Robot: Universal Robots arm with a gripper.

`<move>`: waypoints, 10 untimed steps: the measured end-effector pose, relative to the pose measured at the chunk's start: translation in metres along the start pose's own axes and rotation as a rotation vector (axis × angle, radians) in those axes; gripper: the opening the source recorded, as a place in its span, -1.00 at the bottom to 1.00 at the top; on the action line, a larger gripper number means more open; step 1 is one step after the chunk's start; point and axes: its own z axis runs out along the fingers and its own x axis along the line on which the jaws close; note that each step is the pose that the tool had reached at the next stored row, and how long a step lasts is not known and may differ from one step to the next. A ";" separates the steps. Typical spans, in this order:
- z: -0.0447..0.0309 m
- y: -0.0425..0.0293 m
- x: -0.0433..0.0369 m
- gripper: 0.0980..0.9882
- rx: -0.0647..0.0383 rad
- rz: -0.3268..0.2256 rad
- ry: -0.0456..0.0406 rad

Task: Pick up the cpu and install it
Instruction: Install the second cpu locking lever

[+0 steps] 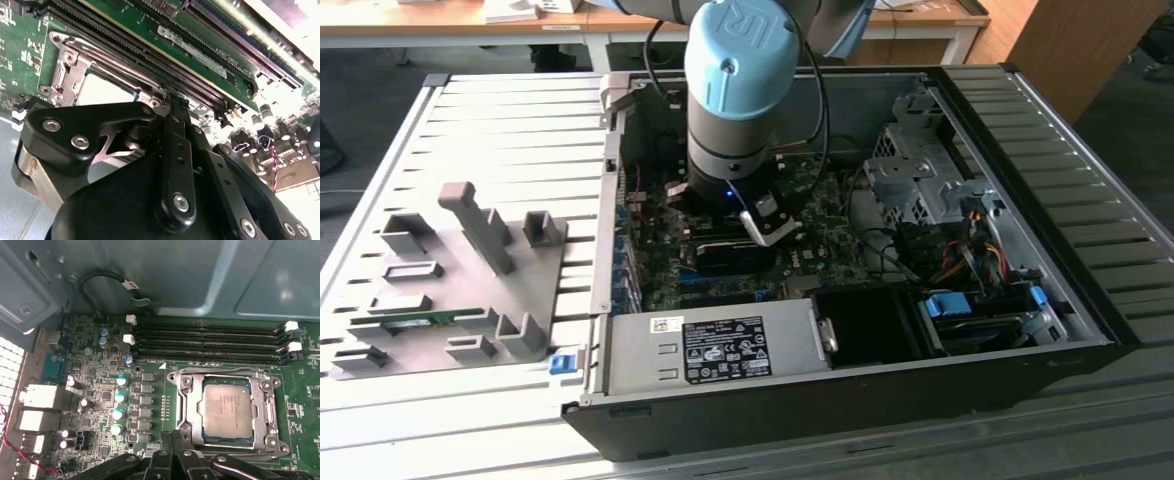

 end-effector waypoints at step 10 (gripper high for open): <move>-0.0066 0.0023 0.0004 -0.98 -0.009 0.000 -0.0003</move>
